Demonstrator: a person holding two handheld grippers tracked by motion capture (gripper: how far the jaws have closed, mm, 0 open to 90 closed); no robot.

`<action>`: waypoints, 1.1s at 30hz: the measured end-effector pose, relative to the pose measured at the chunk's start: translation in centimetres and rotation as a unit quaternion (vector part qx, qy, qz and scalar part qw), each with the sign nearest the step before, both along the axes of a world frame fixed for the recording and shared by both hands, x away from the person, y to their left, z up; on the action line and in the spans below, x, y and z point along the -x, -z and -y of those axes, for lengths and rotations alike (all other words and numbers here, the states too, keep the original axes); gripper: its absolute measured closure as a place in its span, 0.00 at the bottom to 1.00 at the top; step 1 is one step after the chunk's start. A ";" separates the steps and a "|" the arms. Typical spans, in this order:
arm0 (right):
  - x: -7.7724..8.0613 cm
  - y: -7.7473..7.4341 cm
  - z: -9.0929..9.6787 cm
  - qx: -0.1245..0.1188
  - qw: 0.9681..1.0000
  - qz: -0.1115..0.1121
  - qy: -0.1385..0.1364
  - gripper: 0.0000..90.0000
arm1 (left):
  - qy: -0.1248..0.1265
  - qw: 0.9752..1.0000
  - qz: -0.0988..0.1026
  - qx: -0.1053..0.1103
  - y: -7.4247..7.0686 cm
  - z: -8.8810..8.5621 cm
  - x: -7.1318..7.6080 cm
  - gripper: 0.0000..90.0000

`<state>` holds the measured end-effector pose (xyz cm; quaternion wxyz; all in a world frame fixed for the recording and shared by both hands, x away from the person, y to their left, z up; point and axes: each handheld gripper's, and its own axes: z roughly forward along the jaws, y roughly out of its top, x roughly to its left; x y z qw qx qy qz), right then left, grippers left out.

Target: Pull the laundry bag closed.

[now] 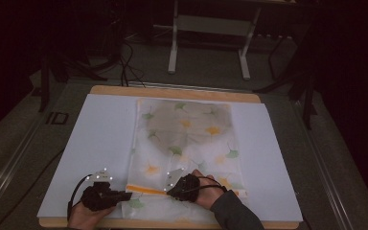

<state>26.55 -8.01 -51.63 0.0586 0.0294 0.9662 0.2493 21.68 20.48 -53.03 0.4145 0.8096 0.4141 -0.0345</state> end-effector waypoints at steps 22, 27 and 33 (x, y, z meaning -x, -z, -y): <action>0.0 -0.2 1.6 0.022 1.000 0.012 0.010 1.00 | -0.004 1.000 0.001 0.002 0.0 -0.2 0.0 0.98; -0.2 -0.3 2.5 0.024 1.000 0.012 0.015 1.00 | -0.005 1.000 0.000 0.002 0.0 -0.3 0.0 0.98; -0.2 -0.3 3.1 0.028 0.999 0.010 0.019 1.00 | -0.005 1.000 0.000 0.002 0.0 -0.3 0.0 0.98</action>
